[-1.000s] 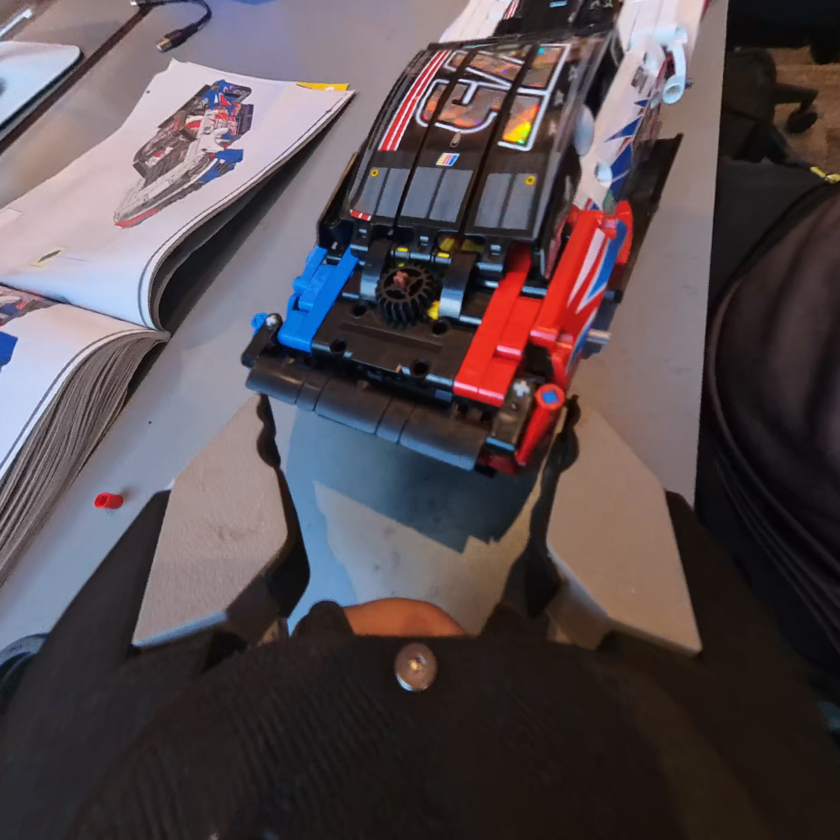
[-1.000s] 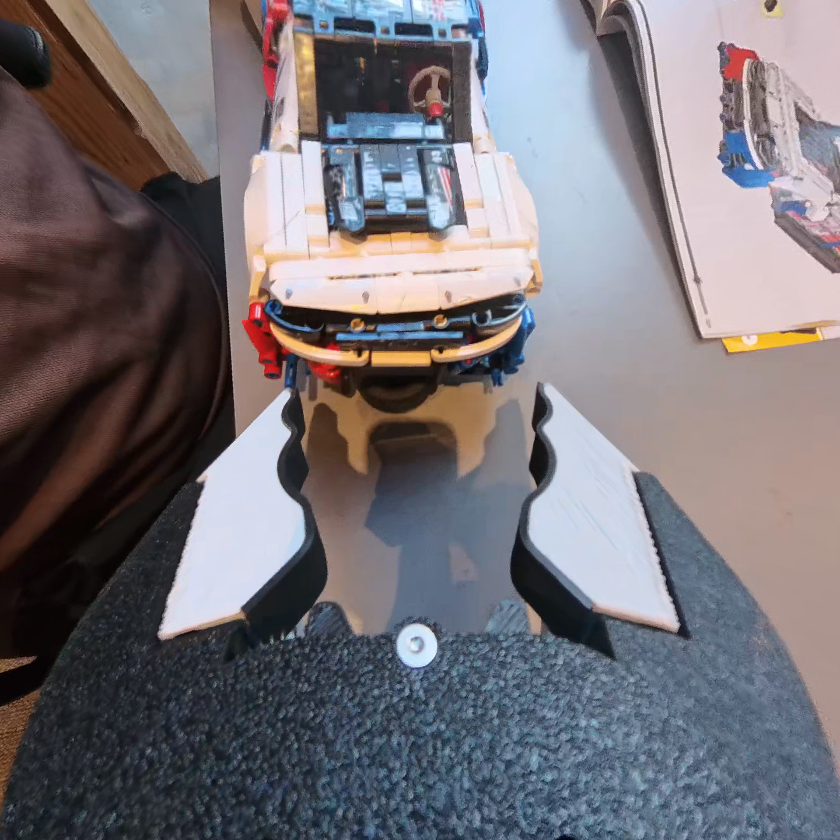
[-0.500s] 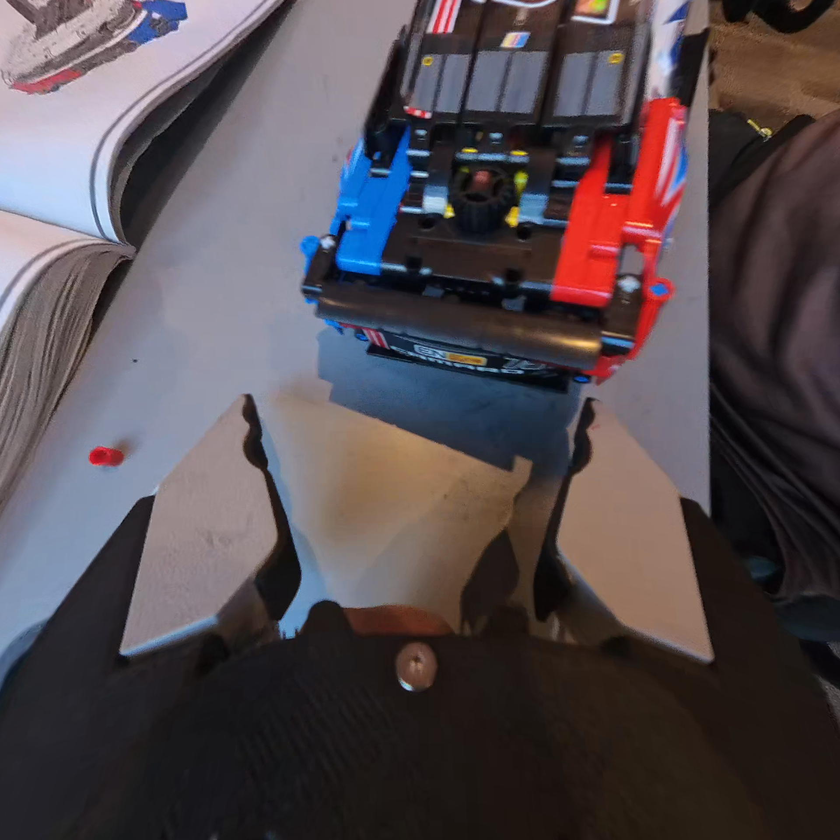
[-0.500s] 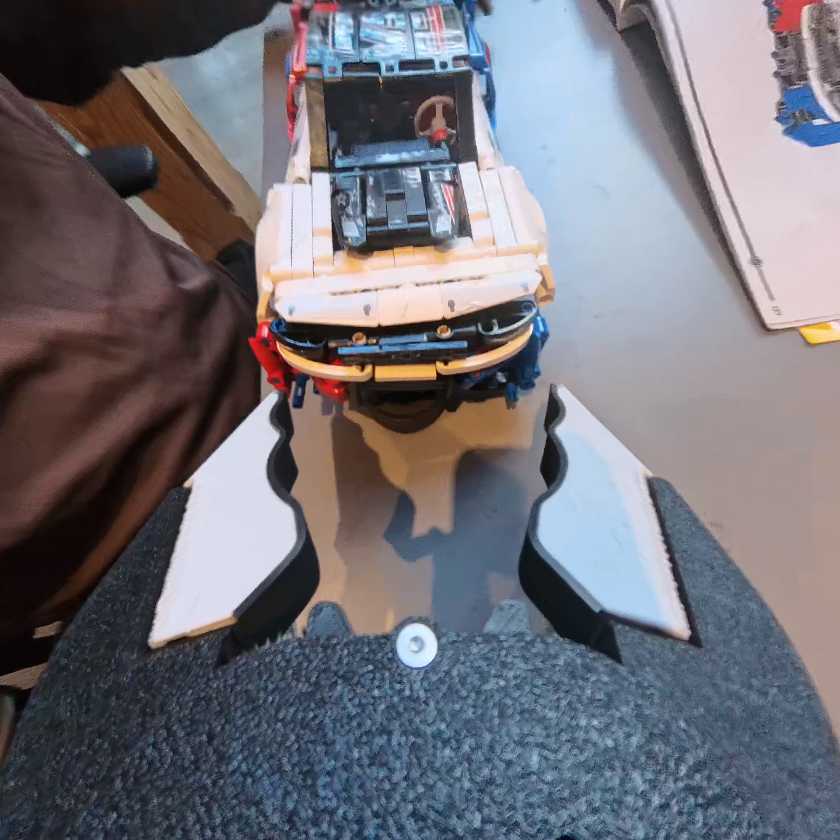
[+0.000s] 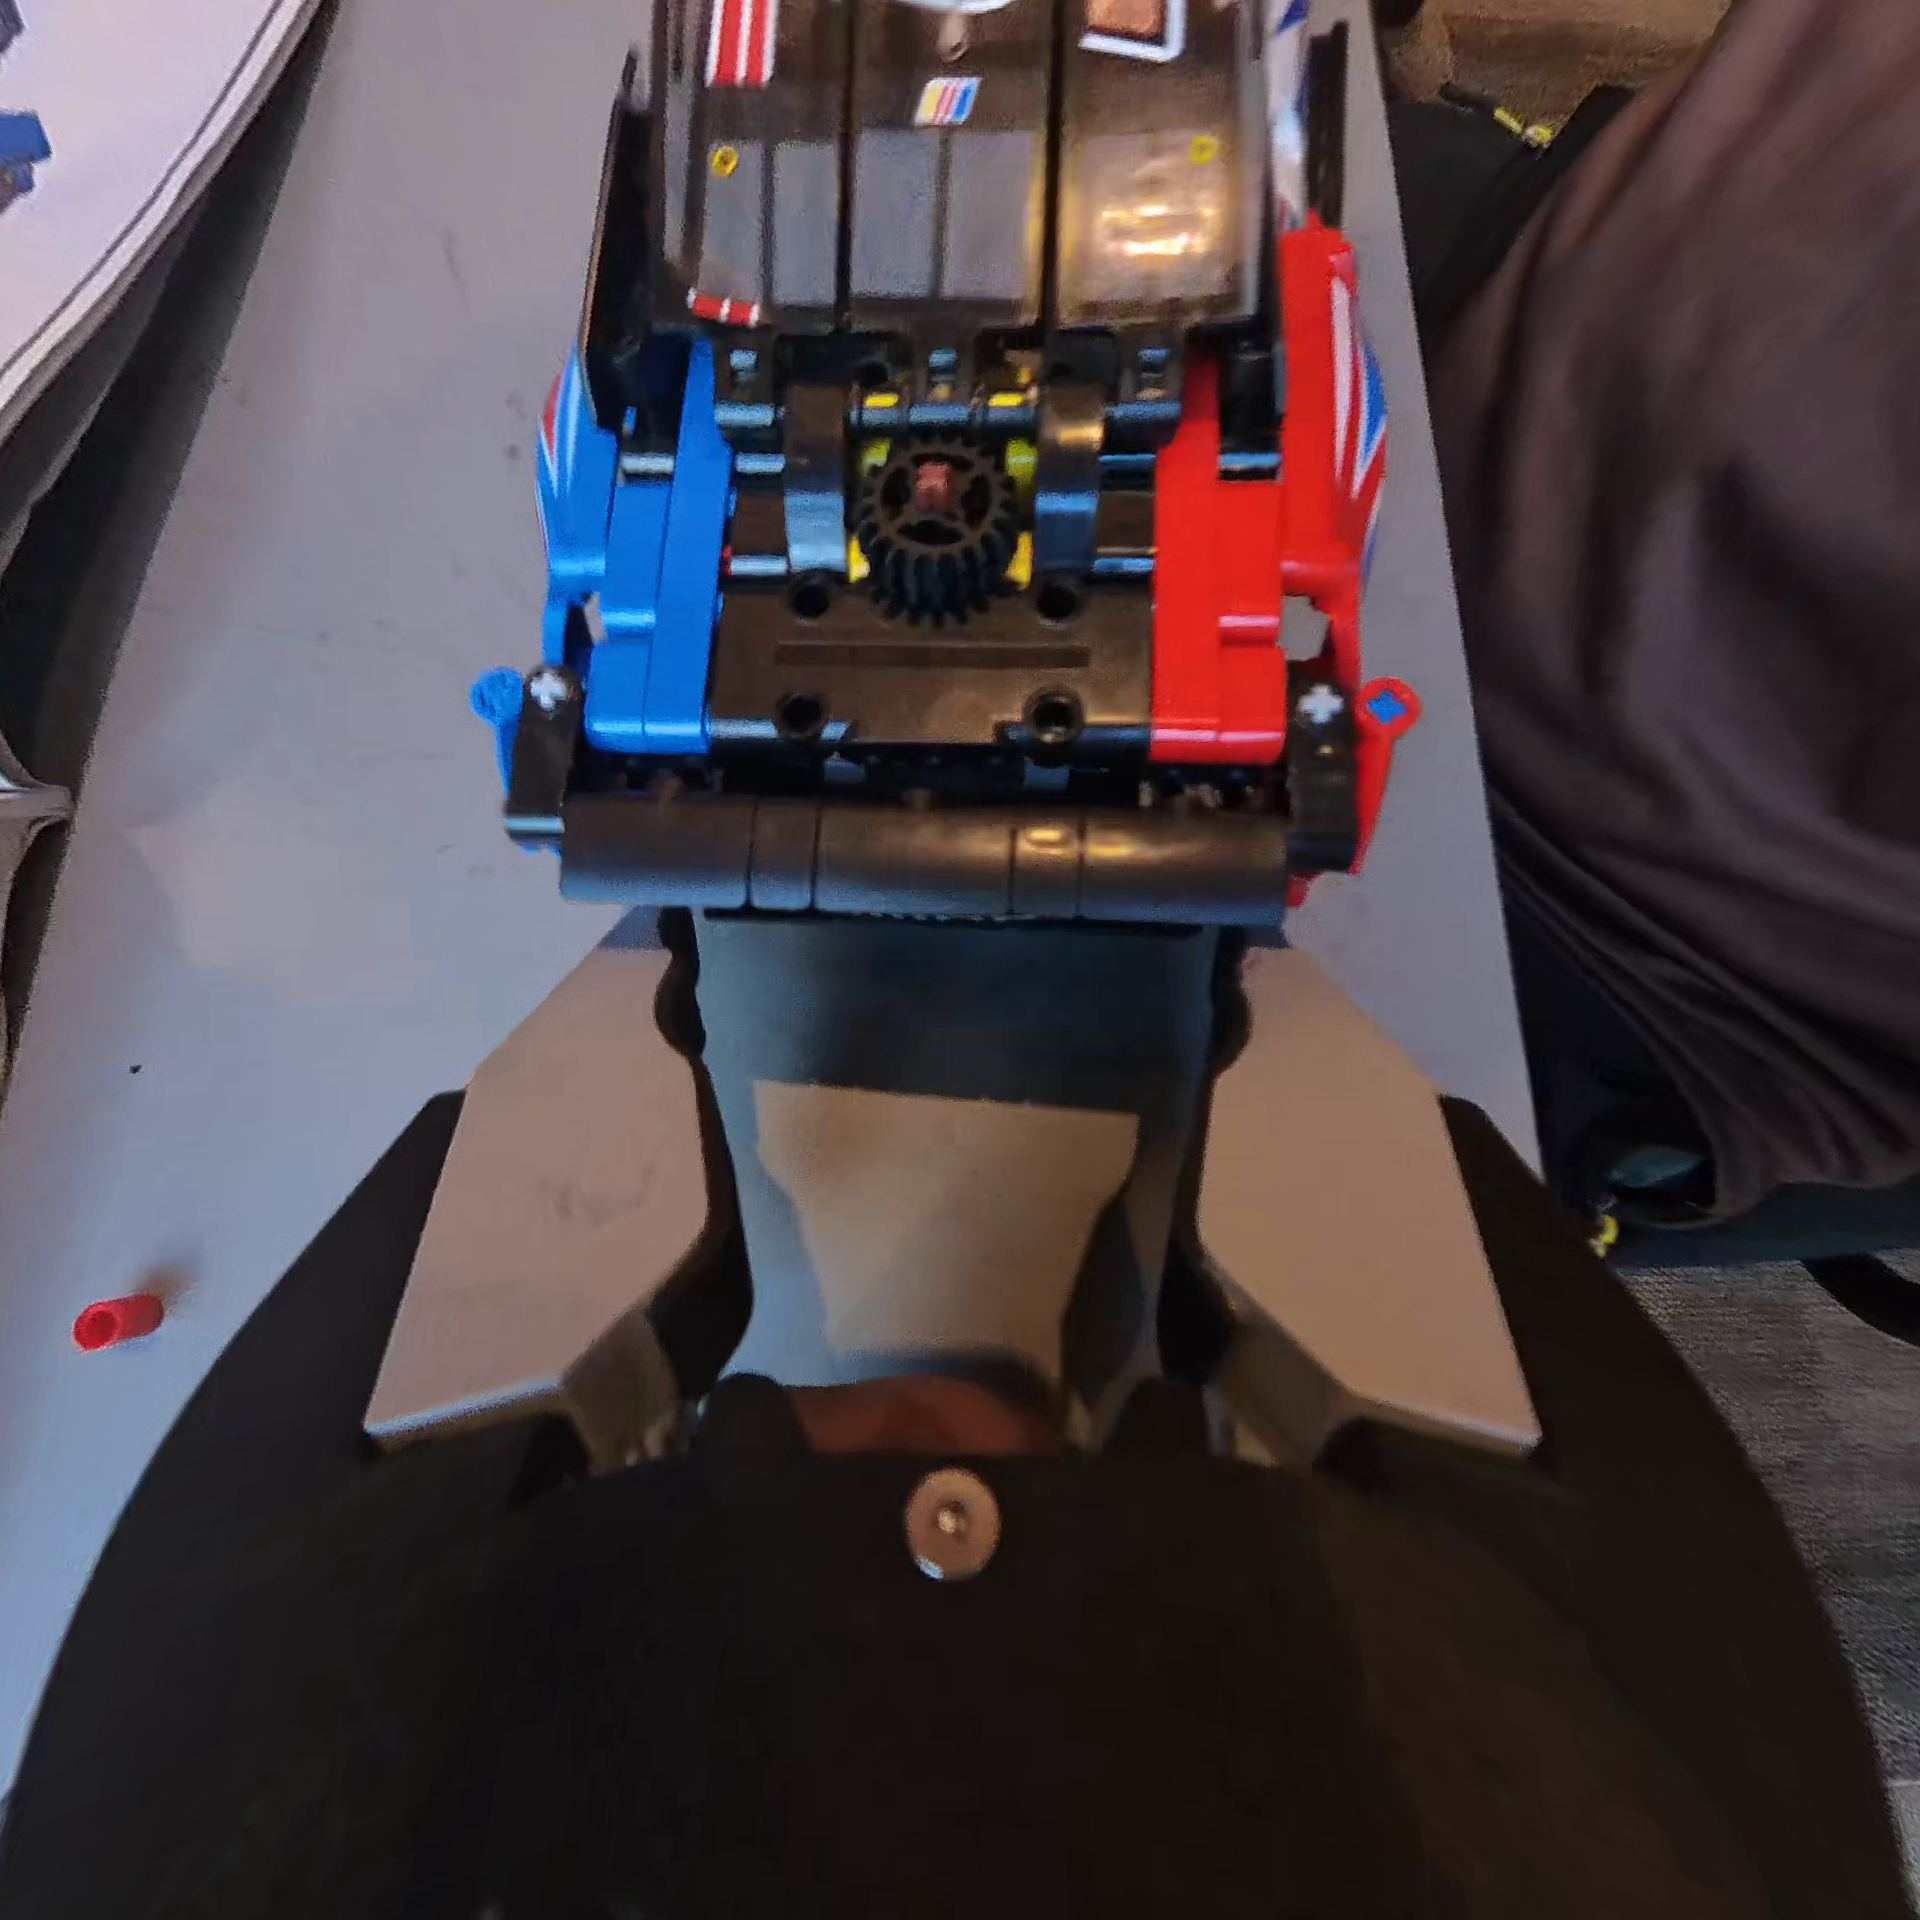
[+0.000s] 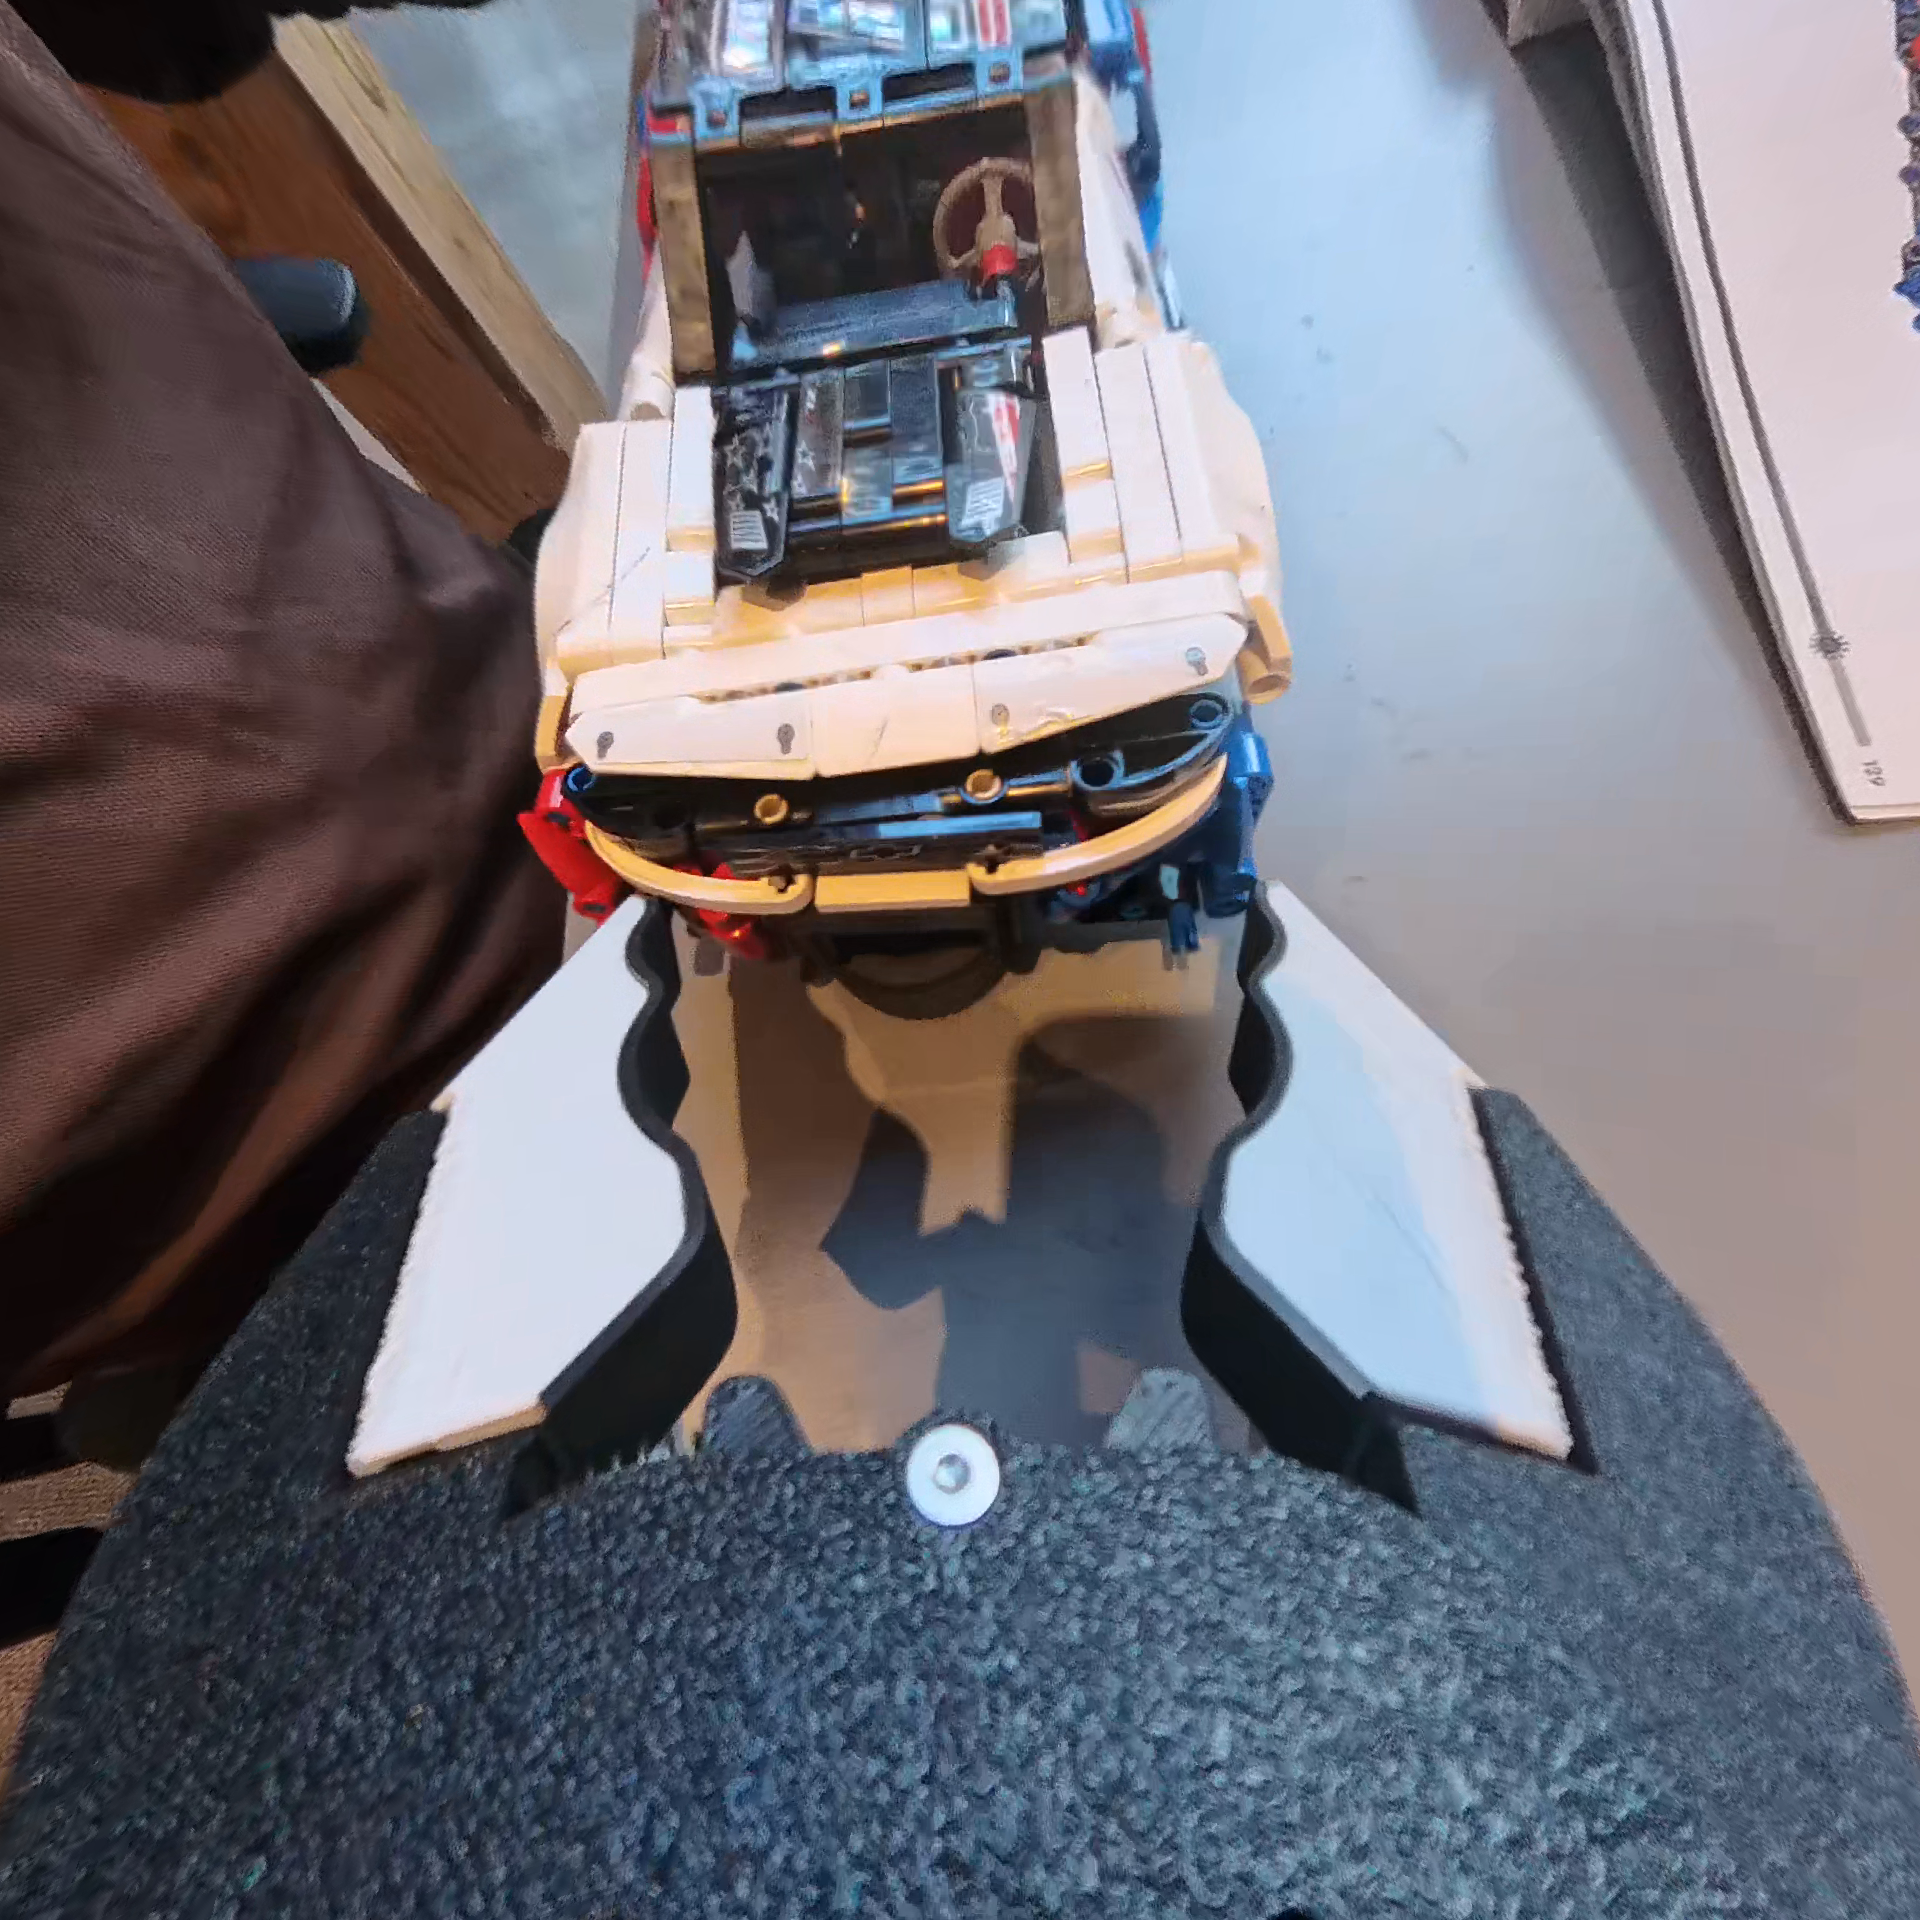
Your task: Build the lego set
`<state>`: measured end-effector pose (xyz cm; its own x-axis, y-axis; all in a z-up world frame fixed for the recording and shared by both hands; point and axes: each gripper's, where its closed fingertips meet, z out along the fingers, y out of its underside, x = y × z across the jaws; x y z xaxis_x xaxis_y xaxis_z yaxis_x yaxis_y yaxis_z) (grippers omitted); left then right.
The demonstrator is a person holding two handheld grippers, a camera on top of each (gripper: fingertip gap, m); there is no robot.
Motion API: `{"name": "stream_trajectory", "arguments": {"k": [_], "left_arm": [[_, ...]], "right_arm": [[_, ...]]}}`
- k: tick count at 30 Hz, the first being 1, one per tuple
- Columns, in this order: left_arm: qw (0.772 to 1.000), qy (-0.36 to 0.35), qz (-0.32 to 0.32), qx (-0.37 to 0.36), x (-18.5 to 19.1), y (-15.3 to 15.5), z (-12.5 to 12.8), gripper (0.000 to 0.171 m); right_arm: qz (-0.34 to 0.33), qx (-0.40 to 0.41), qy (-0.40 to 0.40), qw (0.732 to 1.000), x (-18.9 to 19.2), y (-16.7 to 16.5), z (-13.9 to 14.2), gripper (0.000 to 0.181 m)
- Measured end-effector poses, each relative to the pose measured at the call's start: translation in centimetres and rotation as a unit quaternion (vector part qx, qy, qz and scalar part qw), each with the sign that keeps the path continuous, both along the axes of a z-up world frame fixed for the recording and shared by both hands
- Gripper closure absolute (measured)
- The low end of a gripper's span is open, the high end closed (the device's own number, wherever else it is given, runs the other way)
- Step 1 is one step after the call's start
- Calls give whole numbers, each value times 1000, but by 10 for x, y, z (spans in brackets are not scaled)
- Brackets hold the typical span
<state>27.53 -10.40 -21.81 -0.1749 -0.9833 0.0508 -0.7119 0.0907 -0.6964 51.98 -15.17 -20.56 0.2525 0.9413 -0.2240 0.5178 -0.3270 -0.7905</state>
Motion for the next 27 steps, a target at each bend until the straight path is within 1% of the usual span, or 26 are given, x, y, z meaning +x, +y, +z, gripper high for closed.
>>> {"name": "stream_trajectory", "arguments": {"k": [2,5,7,9,12,14,16,18,20,22,23,24,27], "left_arm": [[1000,5,6,21,0,-3,6,77],[998,-6,15,55,1,-7,19,77],[998,-12,16,67,0,-10,23,76],[997,-1,23,78,-2,-11,17,78],[996,13,44,77,-2,-9,3,68],[996,2,56,67,-2,-6,2,62],[995,3,73,63,-7,-1,1,61],[993,14,98,72,-18,8,-2,59],[990,7,122,72,-28,14,0,59],[985,2,157,67,-40,19,2,57],[982,3,177,65,-47,21,2,54],[977,1,202,68,-53,24,3,51],[957,-20,279,74,-69,26,9,53]], "right_arm": [[3,15,-3,1000,2,1,0,76],[9,42,-15,999,3,-2,-1,76],[8,50,-17,999,3,-3,-1,77],[5,62,-22,998,3,-3,0,78],[0,65,-32,997,4,-3,0,78],[-1,66,-30,997,5,-5,3,82],[-11,72,-25,997,10,-4,10,81],[-26,79,-10,996,19,-2,22,81],[-43,84,4,996,30,0,30,82],[-57,87,9,995,41,2,30,84],[-63,88,10,994,45,3,29,85],[-68,89,10,994,49,5,27,86],[-87,112,6,990,58,16,23,90]]}}
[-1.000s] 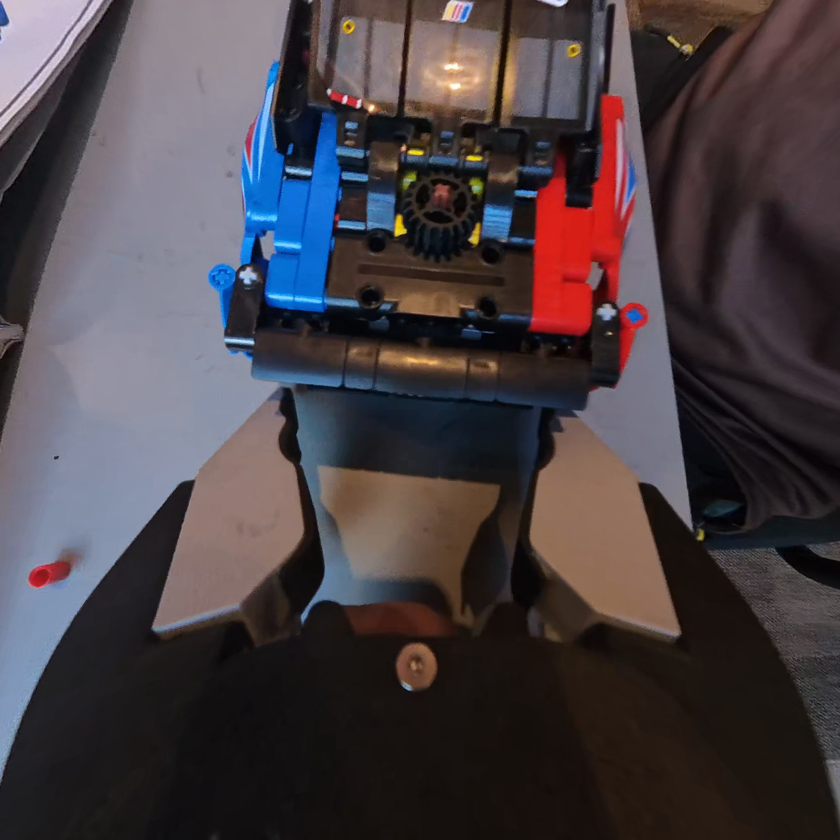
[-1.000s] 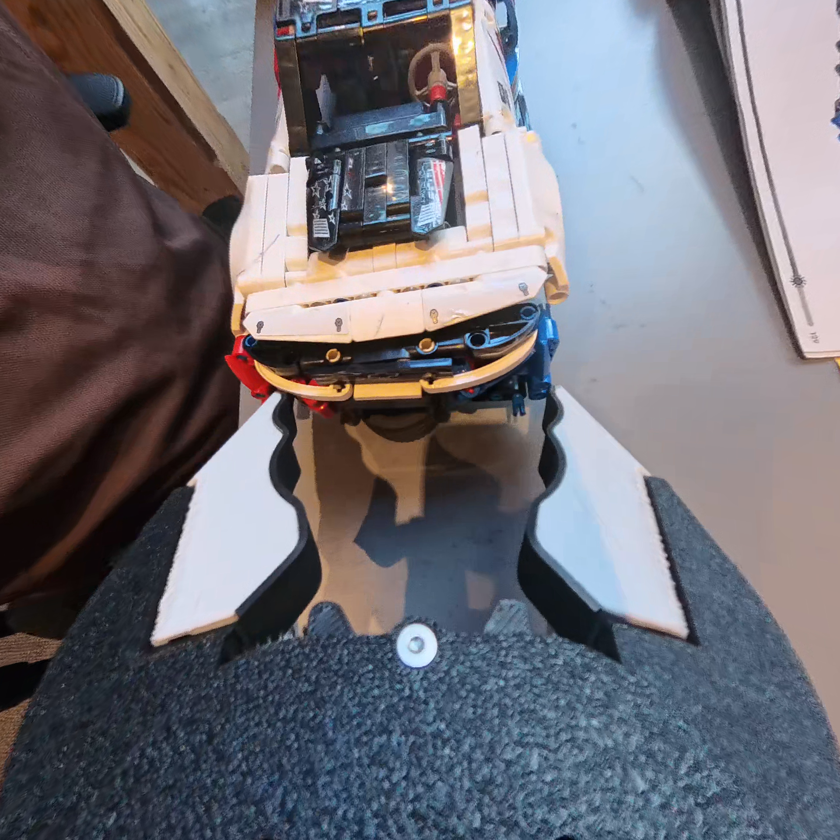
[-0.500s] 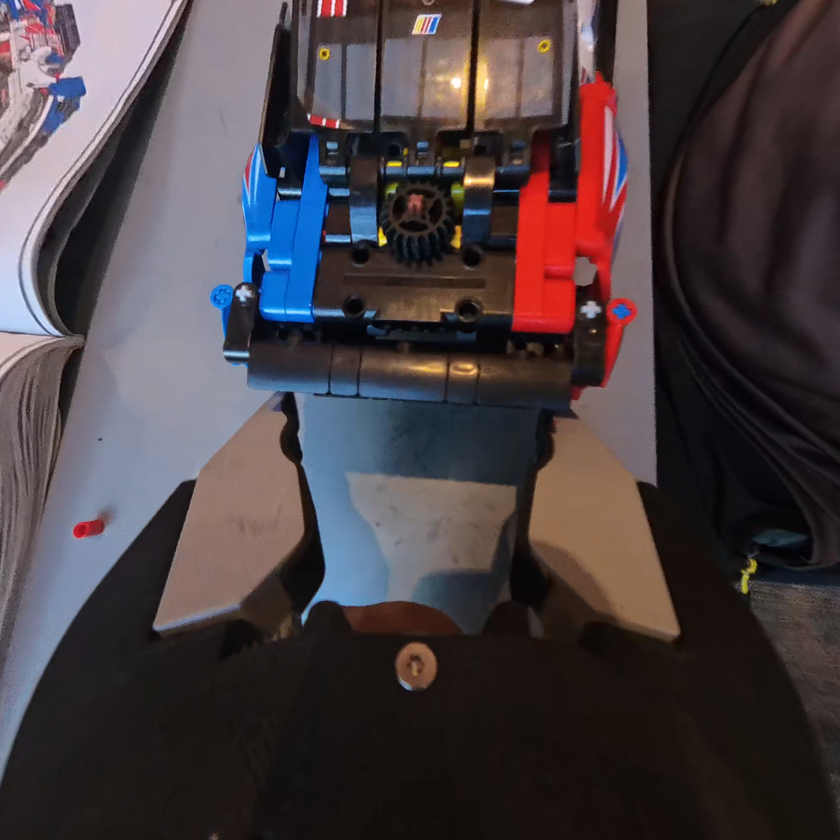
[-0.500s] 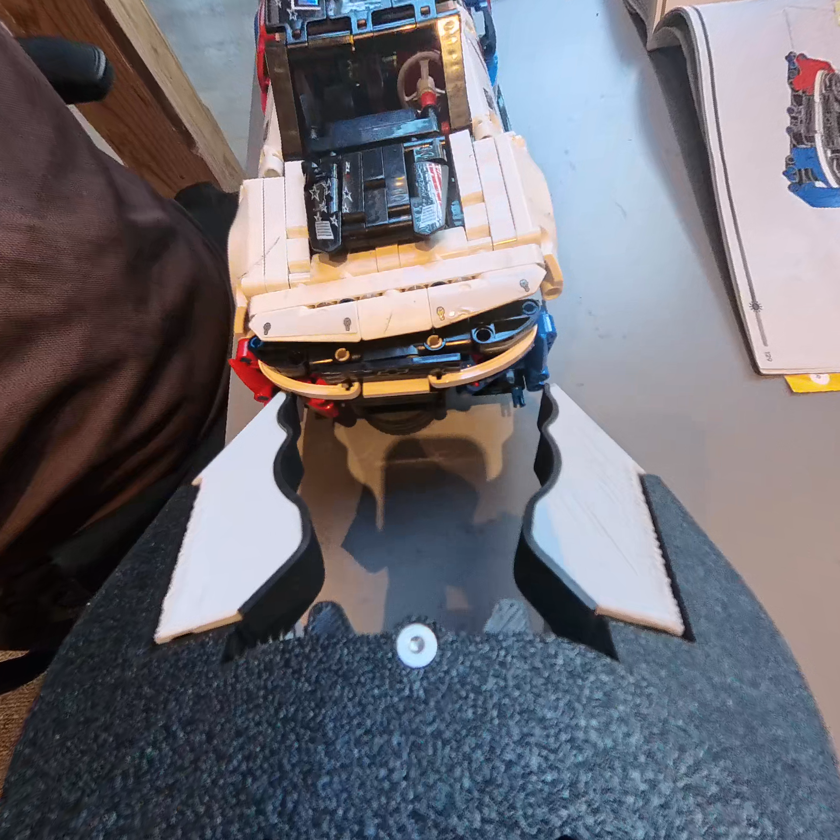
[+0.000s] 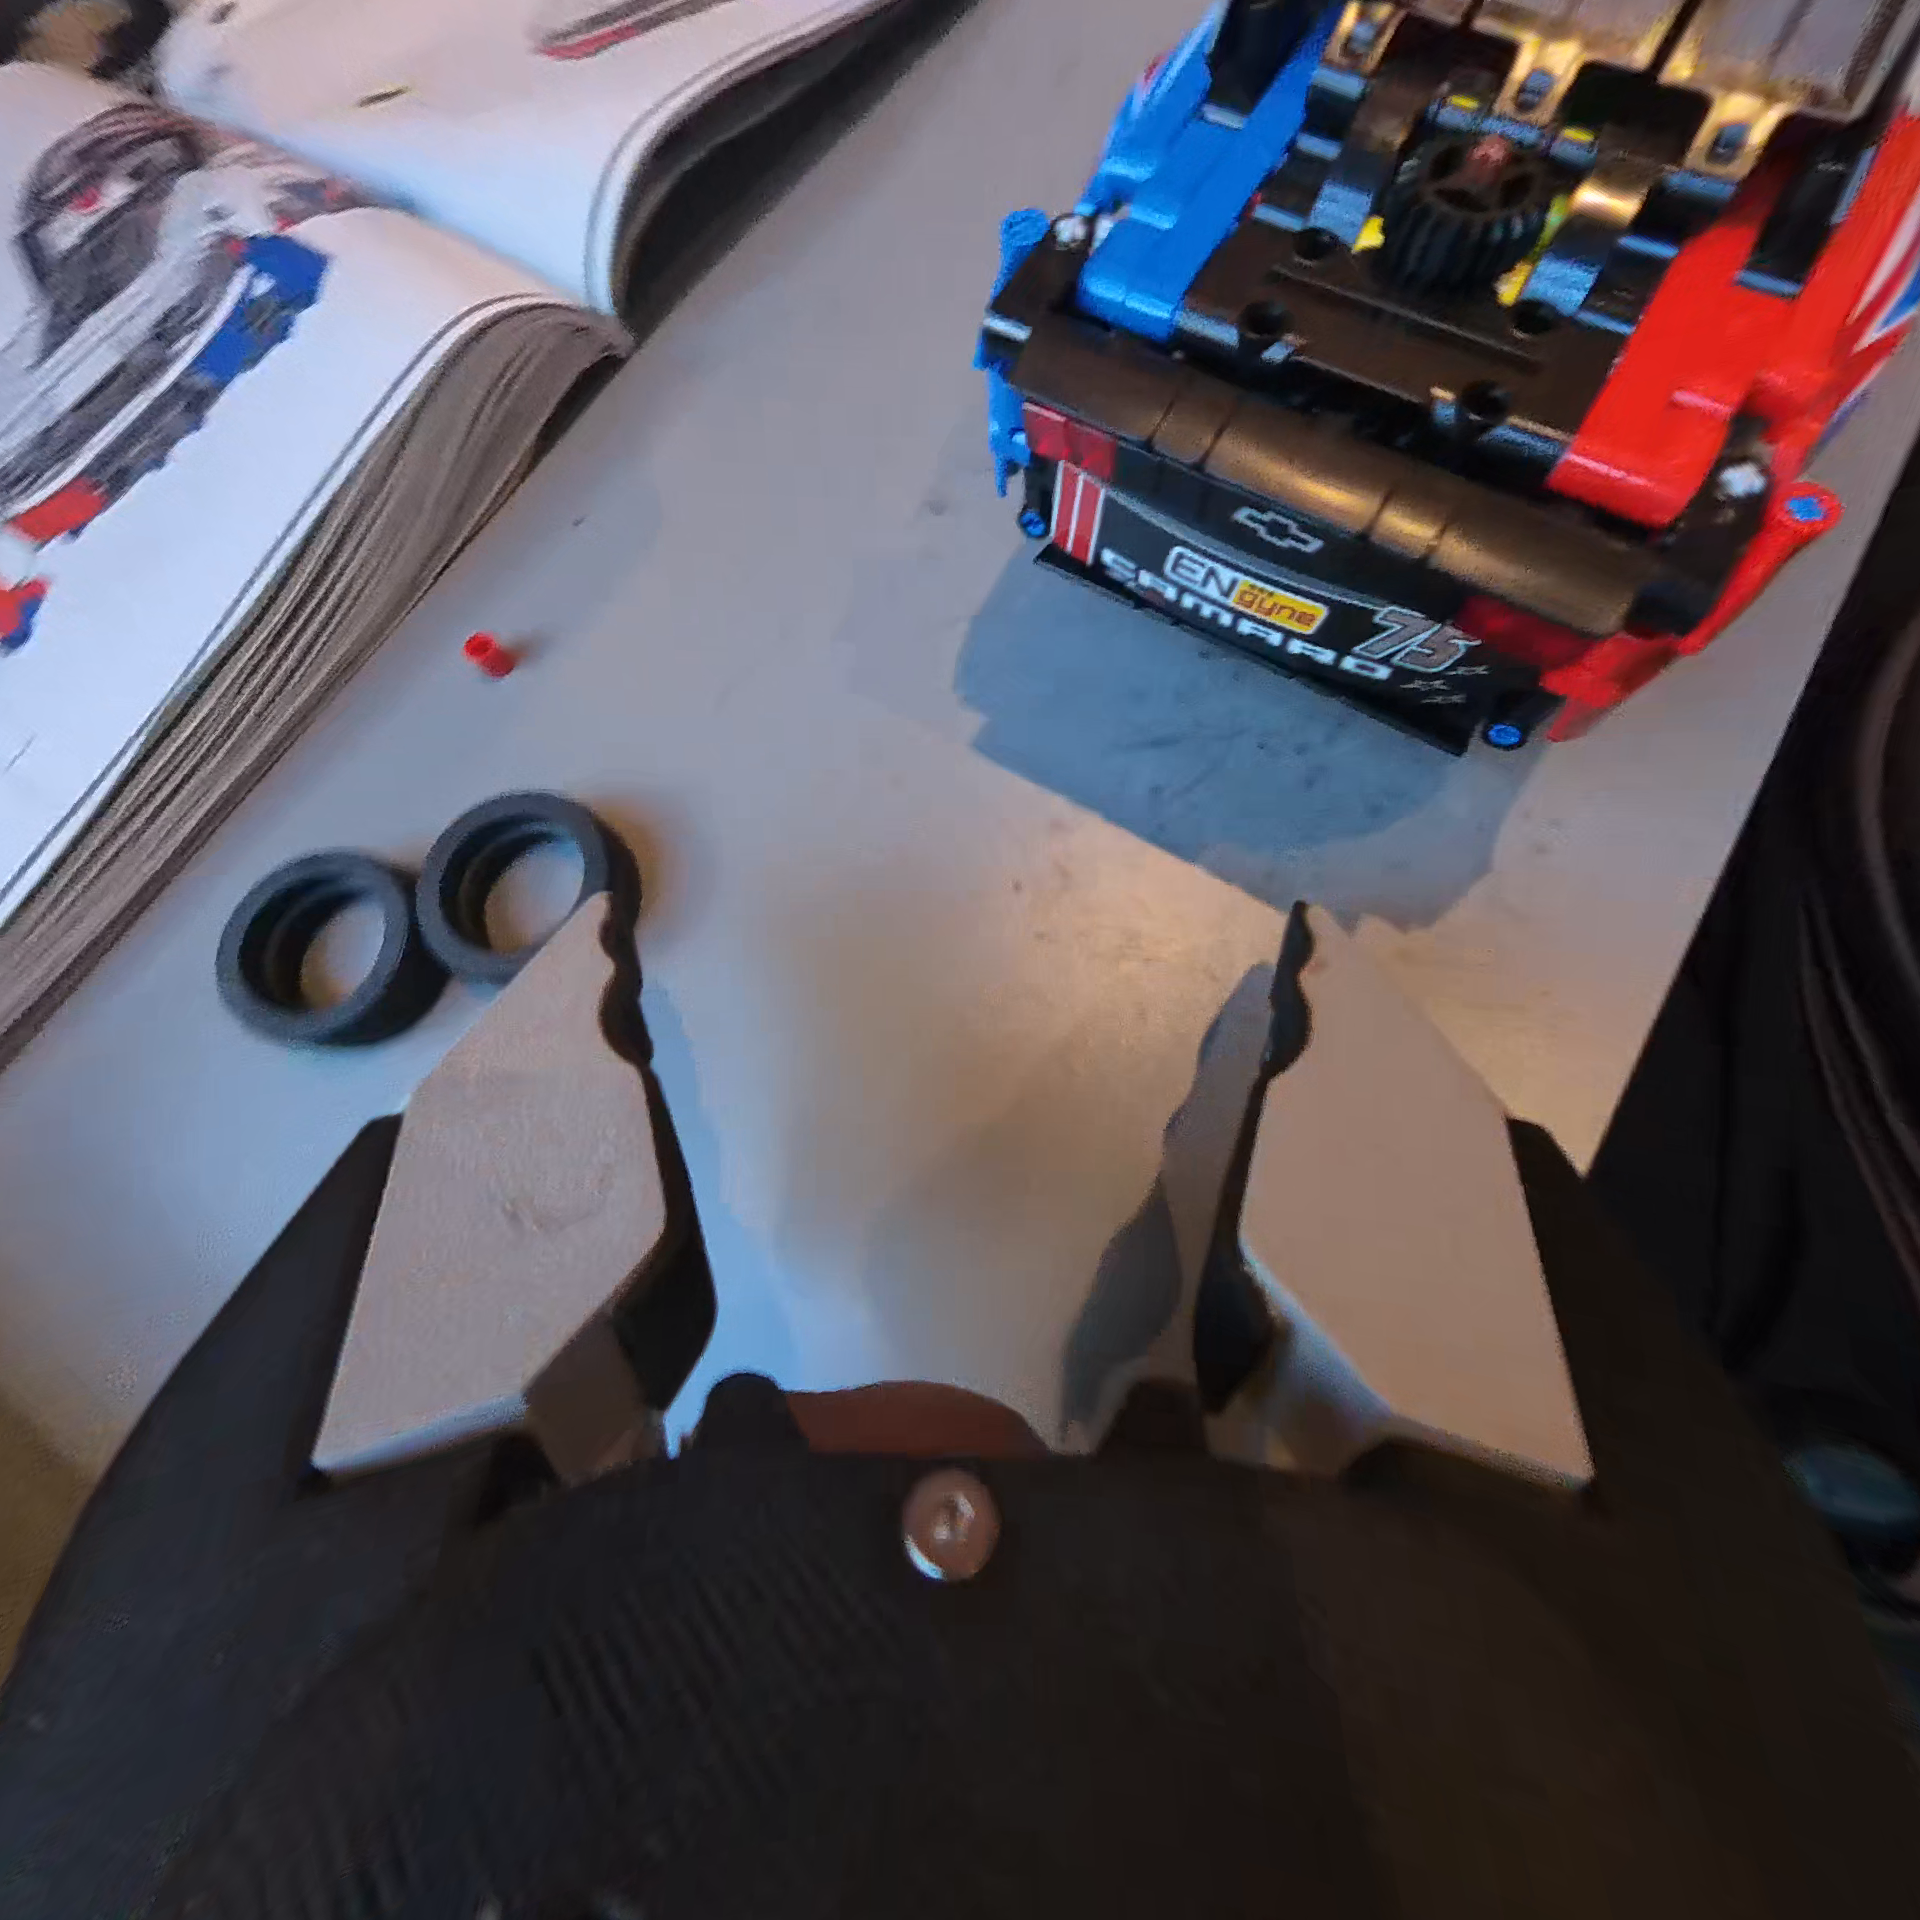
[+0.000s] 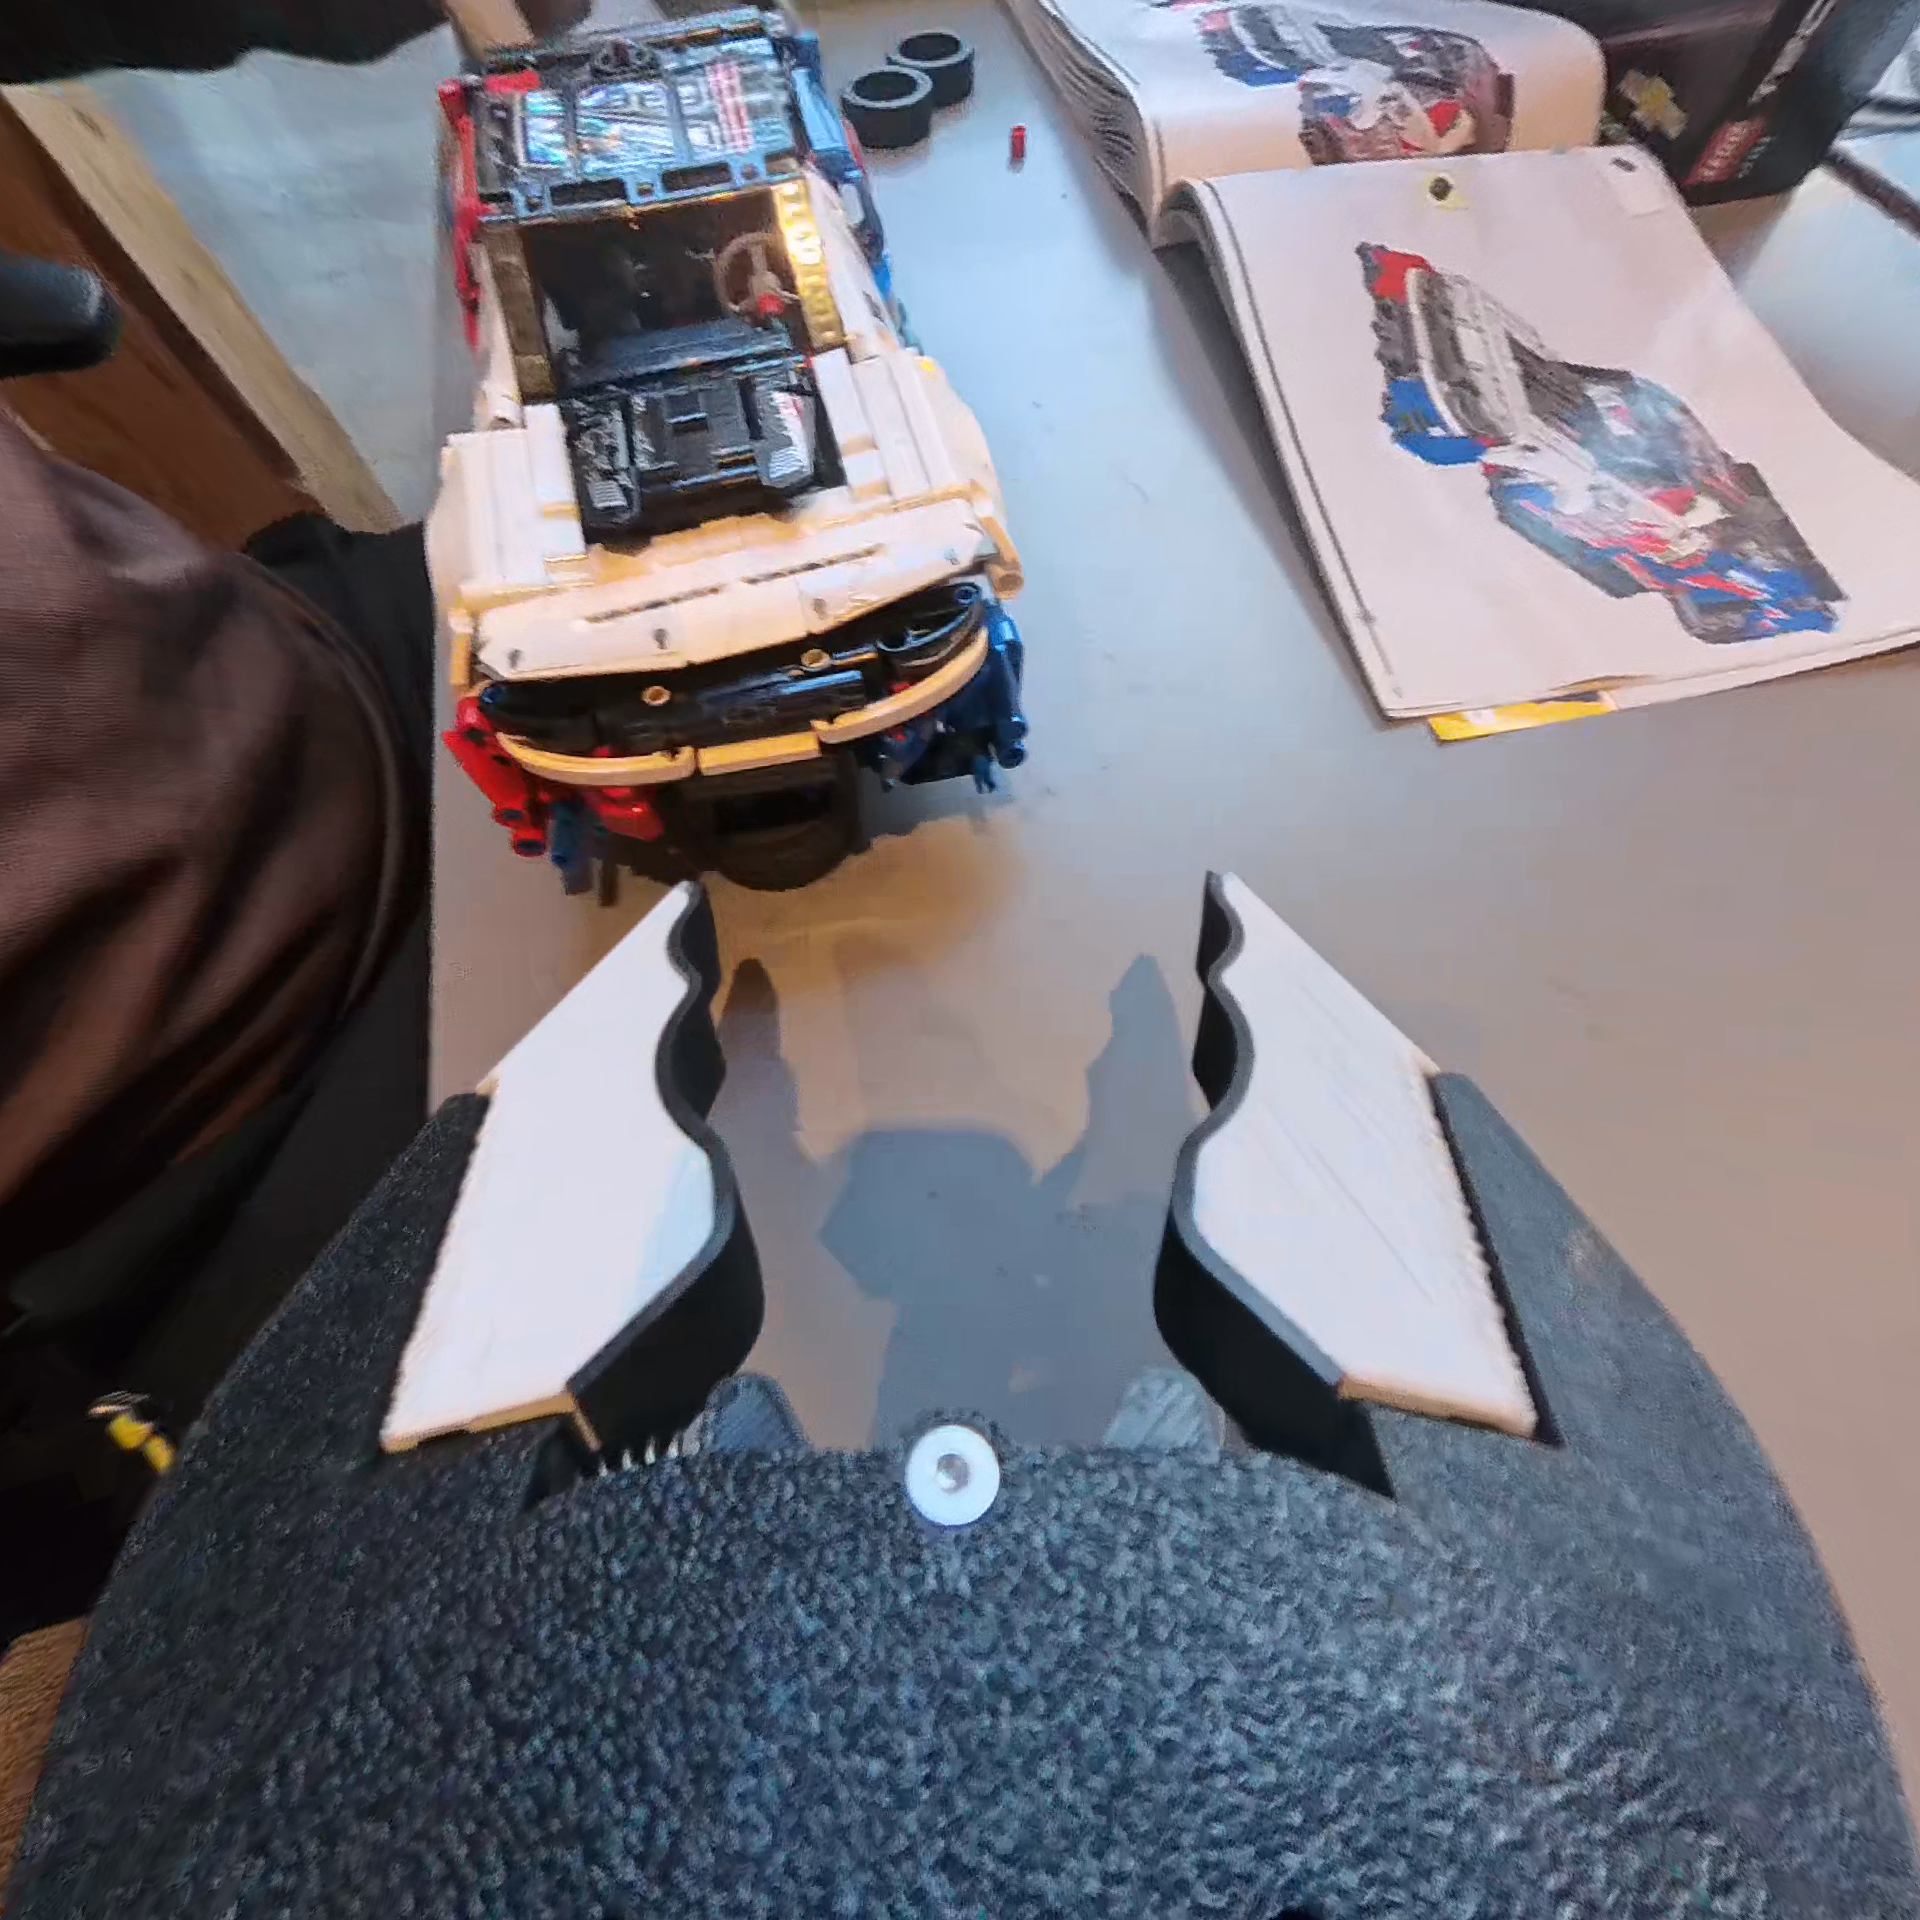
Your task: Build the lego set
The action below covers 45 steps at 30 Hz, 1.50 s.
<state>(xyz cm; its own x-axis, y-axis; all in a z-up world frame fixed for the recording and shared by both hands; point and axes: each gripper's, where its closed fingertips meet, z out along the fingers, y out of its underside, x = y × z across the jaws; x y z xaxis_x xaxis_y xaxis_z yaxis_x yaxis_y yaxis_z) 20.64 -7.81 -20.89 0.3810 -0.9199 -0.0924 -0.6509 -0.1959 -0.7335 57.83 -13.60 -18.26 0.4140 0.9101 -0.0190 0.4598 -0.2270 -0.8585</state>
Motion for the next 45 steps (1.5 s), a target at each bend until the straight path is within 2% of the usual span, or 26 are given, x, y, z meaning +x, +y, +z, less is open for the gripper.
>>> {"name": "stream_trajectory", "arguments": {"k": [4,7,9,12,14,18,21,22,24,26,30,35,38,41,45], "left_arm": [[996,-13,91,5,-15,-8,4,54],[989,-28,147,-15,-17,-18,0,56],[983,-25,183,-20,-21,-21,-7,56],[974,-49,217,-40,-23,-27,-16,64],[962,-79,259,-32,-31,-20,-13,67],[947,-118,294,-46,-39,-17,-5,70],[921,-166,349,-51,-54,-12,1,67],[914,-182,361,-42,-58,-11,4,70],[906,-189,376,-35,-64,-9,6,72],[908,-183,377,-22,-66,-6,8,70],[893,-228,387,19,-65,-1,22,68],[890,-256,367,83,-58,-9,37,70],[889,-294,330,121,-46,-21,62,73],[893,-329,265,156,-19,-42,98,81],[892,-391,178,138,25,-85,129,83]], "right_arm": [[-48,39,28,998,6,24,3,92],[-108,54,3,993,22,38,1,94],[-138,69,7,988,33,40,6,104],[-184,28,45,982,52,42,7,125],[-209,-9,75,975,65,45,7,118],[-217,-19,174,960,75,43,31,120],[-218,-36,201,954,81,44,34,116],[-217,-34,204,954,81,43,36,114],[-219,-10,200,955,81,44,40,114],[-223,15,192,956,81,45,42,114],[-213,17,182,960,75,49,38,113],[-209,57,162,963,70,54,39,105],[-210,82,148,963,68,54,41,104],[-225,101,119,962,68,57,37,102],[-256,106,68,959,71,63,26,95]]}}
